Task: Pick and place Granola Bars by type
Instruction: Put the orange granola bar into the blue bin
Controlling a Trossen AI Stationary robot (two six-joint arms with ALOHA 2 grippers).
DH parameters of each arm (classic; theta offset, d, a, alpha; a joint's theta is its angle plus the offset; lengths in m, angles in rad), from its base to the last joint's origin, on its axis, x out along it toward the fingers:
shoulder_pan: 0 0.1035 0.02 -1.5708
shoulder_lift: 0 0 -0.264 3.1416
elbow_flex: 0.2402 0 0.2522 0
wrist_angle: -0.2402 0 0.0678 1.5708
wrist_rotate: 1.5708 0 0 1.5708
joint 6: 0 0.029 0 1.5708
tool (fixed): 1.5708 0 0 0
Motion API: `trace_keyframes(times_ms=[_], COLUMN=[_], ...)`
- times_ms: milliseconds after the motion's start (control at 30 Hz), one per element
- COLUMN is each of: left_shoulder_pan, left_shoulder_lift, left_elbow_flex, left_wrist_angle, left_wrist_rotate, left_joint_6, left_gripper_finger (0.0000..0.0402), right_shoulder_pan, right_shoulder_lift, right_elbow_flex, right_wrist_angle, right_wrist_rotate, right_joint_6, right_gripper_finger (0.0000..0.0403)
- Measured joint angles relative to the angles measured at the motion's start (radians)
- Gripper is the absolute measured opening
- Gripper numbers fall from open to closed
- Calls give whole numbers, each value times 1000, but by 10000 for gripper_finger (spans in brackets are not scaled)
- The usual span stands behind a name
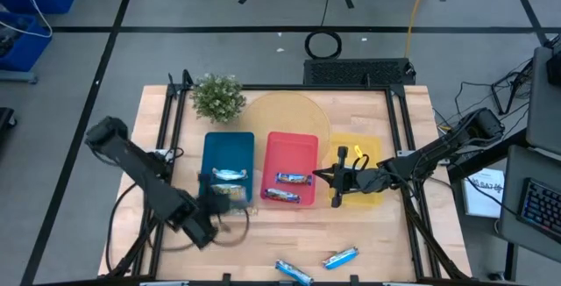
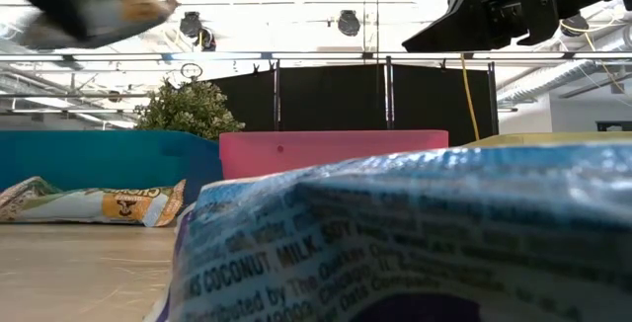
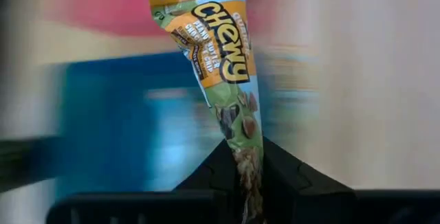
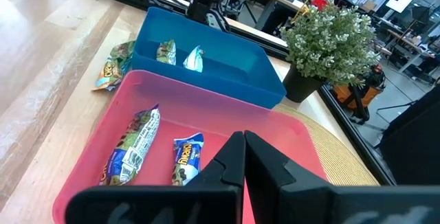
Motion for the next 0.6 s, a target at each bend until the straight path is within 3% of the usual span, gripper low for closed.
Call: trace_keyframes(times_ms=[100,367,600], left_shoulder_pan=[58,203,255], left_shoulder_lift=[-71,-100,-99], left_elbow_flex=[-57,-368,-452], left_wrist_angle=[-96,133,251], left_wrist_rotate=[-106,108,196], left_joint_6=[-48,60,71], left_gripper_finger=[31,41,58], right_shoulder_pan=[0,0,0], right_shoulder_lift=[0,0,0], right_elbow_flex=[0,0,0], right_wrist_angle=[2,-2,2], right_wrist_rotate=[0,0,0], right_joint_6=[0,1,12], right_gripper_finger=[0,0,0])
